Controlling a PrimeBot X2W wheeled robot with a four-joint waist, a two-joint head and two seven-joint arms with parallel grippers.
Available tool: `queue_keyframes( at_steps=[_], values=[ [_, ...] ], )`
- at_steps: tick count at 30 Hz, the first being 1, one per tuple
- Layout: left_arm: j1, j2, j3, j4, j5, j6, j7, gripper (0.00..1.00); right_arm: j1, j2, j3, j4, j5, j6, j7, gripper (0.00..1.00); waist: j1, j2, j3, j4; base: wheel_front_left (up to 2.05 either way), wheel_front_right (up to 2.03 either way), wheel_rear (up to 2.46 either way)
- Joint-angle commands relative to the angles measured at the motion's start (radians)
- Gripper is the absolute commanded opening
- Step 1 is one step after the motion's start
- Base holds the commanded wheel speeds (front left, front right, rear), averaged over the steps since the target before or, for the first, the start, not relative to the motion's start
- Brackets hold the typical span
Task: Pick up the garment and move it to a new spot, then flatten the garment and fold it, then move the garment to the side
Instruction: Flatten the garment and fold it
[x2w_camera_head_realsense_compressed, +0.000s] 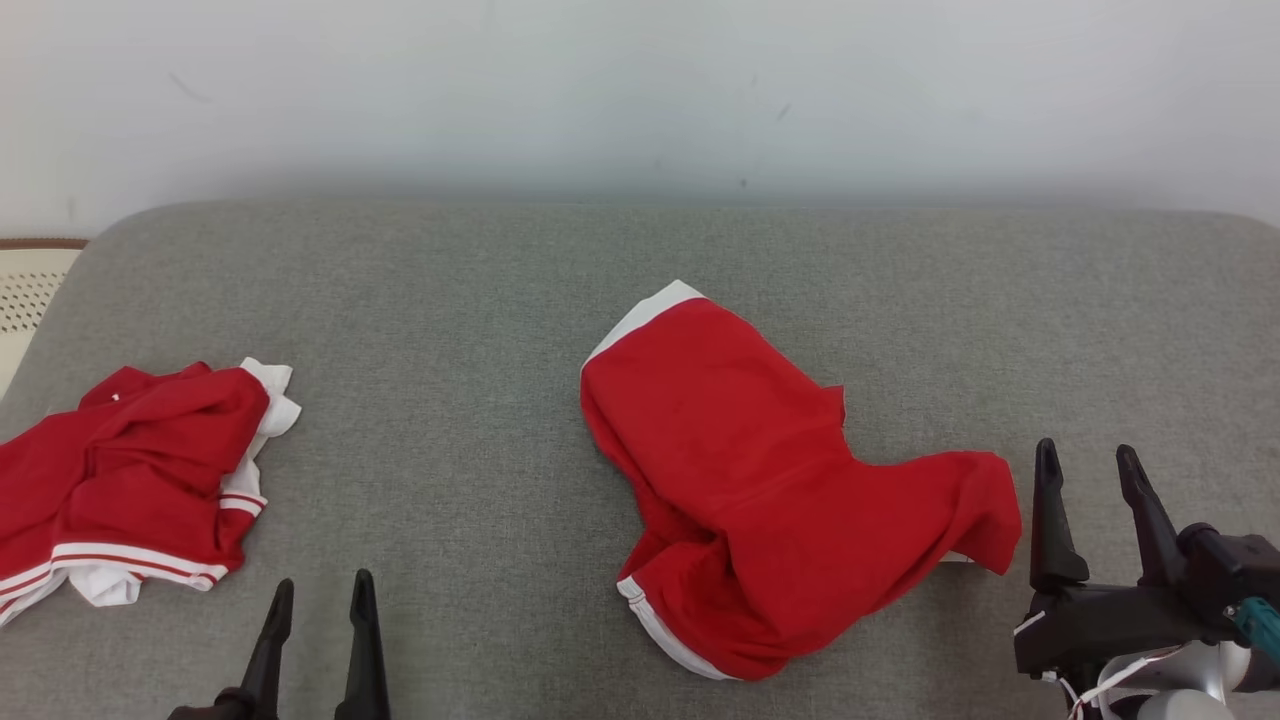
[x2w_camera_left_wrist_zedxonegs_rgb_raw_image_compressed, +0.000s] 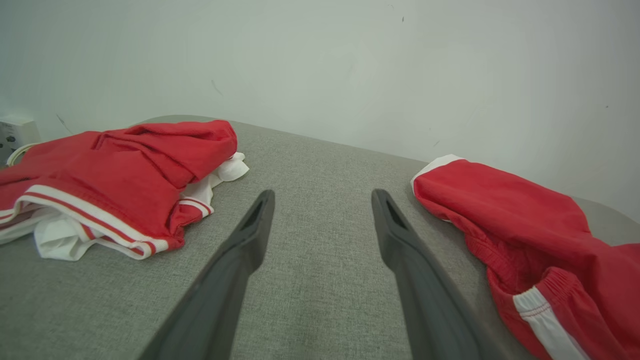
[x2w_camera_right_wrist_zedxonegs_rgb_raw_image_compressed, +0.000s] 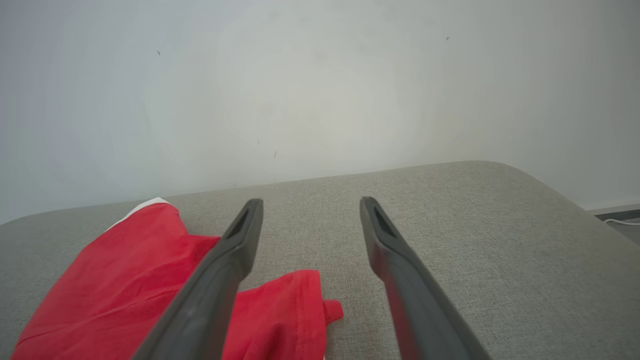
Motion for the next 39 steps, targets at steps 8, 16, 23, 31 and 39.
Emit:
queue_keyframes(
  at_steps=[8, 16, 23, 31, 39],
  values=[
    [-0.063, 0.0, -0.074, 0.055, 0.063, -0.081, -0.004, 1.0, 0.012, 0.012, 0.064, 0.036, 0.015, 0.001, -0.073, 1.0, 0.0, 0.0, 0.018, -0.027, 0.0, 0.0, 0.0],
    [-0.149, 0.03, -0.234, 0.173, 0.125, -0.173, -0.004, 1.0, -0.02, 0.015, 0.105, 0.085, 0.03, 0.001, -0.09, 1.0, 0.0, 0.0, 0.026, -0.056, 0.0, 0.0, 0.0],
    [-0.238, 0.06, -0.359, 0.252, 0.112, -0.19, 0.014, 1.0, -0.034, 0.016, 0.124, 0.112, 0.044, 0.001, -0.101, 1.0, 0.0, 0.0, 0.039, -0.092, 0.0, 0.0, 0.0],
    [-0.324, 0.115, -0.468, 0.348, 0.084, -0.191, 0.052, 1.0, -0.044, 0.016, 0.14, 0.139, 0.062, 0.001, -0.113, 1.0, 0.0, 0.0, 0.048, -0.135, 0.0, 0.0, 0.0],
    [-0.38, 0.157, -0.57, 0.406, -0.02, -0.192, 0.048, 0.0, -0.046, 0.016, 0.13, 0.15, 0.068, 0.001, -0.121, 1.0, 0.0, 0.0, 0.055, -0.15, 0.0, 0.0, 0.0]
  ],
)
